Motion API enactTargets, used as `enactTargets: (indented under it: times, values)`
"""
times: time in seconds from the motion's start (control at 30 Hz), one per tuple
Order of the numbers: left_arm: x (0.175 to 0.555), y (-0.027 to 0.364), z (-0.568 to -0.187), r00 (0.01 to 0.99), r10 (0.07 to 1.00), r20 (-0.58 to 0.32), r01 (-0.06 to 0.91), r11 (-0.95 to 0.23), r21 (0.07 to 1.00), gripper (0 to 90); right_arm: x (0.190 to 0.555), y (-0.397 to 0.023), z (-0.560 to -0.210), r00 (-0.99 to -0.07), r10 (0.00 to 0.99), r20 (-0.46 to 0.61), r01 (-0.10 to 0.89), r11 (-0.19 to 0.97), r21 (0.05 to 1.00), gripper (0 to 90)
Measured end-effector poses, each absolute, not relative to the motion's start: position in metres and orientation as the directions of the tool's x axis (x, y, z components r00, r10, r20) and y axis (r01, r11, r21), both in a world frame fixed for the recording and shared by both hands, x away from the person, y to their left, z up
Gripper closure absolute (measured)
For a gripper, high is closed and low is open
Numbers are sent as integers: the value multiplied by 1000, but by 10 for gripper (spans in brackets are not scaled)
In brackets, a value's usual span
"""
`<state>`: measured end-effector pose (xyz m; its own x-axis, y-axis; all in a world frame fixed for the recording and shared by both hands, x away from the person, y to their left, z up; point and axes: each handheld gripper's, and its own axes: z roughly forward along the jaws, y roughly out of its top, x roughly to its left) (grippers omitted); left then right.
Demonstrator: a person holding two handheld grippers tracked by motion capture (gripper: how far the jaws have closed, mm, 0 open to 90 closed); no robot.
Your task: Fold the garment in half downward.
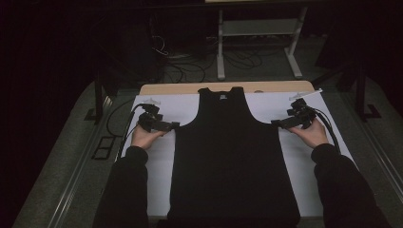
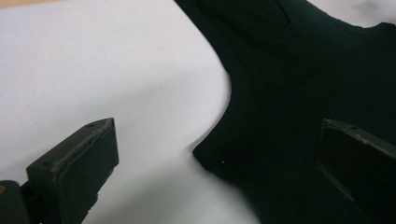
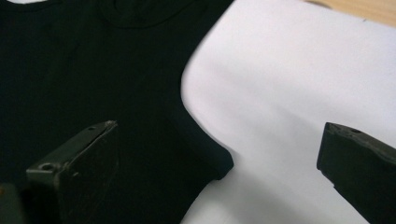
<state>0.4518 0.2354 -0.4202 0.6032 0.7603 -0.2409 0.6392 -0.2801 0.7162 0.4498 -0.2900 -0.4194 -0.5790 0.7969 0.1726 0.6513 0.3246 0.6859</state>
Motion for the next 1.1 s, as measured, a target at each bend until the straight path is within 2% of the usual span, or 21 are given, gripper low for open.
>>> enactTargets:
  times: [0.33, 0.67, 0.8, 0.87, 0.9, 1.1]
  values:
    - [454, 232, -430, 611, 752, -249, 663, -314, 680, 0, 449, -291, -433, -581, 791, 194, 666, 324, 671, 23]
    - [454, 227, -434, 606, 754, -254, 678, -322, 661, 151, 447, -293, -442, -594, 776, 213, 671, 332, 663, 145]
    - [454, 225, -435, 616, 746, -253, 674, -333, 659, 207, 446, -293, -442, -593, 774, 220, 672, 325, 666, 218]
    - [454, 224, -435, 619, 744, -251, 673, -339, 657, 268, 446, -292, -442, -594, 775, 216, 671, 329, 665, 295]
    - [454, 224, -435, 619, 746, -247, 673, -340, 657, 268, 446, -292, -442, -594, 775, 216, 671, 329, 665, 295]
    - [454, 223, -437, 601, 750, -276, 692, -315, 650, 346, 447, -292, -444, -580, 785, 220, 681, 318, 659, 458]
